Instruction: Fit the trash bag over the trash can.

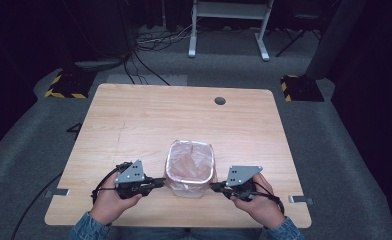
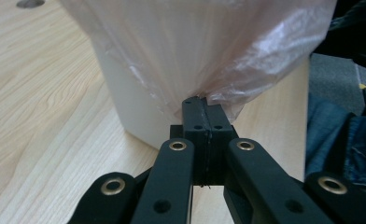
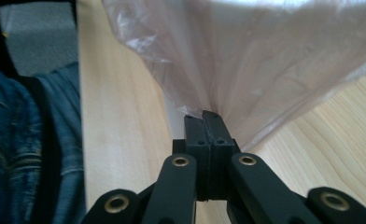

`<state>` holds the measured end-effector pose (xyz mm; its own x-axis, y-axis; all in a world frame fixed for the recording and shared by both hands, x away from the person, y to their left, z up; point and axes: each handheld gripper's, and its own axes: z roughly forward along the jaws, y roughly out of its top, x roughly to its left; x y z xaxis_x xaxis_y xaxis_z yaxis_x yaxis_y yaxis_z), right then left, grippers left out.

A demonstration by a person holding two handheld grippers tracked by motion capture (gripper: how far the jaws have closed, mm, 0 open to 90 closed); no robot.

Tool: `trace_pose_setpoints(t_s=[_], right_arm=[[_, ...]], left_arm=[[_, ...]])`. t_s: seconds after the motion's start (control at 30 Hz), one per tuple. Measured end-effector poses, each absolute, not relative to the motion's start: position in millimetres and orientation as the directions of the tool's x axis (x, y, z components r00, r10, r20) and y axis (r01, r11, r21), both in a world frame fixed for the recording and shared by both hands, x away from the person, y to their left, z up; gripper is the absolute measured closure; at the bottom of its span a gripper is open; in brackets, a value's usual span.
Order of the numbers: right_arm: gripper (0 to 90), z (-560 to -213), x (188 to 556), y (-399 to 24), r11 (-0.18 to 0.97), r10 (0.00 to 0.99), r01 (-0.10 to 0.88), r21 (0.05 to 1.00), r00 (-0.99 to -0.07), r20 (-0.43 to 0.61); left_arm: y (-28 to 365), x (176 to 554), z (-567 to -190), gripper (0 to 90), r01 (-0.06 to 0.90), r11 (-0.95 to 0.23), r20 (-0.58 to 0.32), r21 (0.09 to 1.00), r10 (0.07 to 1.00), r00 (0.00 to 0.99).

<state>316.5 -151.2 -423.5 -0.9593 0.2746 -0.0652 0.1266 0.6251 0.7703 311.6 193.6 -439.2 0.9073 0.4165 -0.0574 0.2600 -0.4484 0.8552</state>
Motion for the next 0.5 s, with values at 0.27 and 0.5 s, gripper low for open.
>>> trace_pose_setpoints(t_s=[0.27, 0.5], right_arm=[[64.2, -407, 317, -172, 0.533, 0.307, 0.148, 0.833, -0.951, -0.028], [47.9, -375, 326, -191, 0.422, 0.391, 0.146, 0.895, -0.920, -0.034]], left_arm=[[213, 313, -427, 64.8, 0.289, -0.351, -0.094, 0.891, 0.479, 0.873], [228, 321, -409, 54.3, 0.293, -0.222, -0.129, 0.930, 0.549, 0.826]])
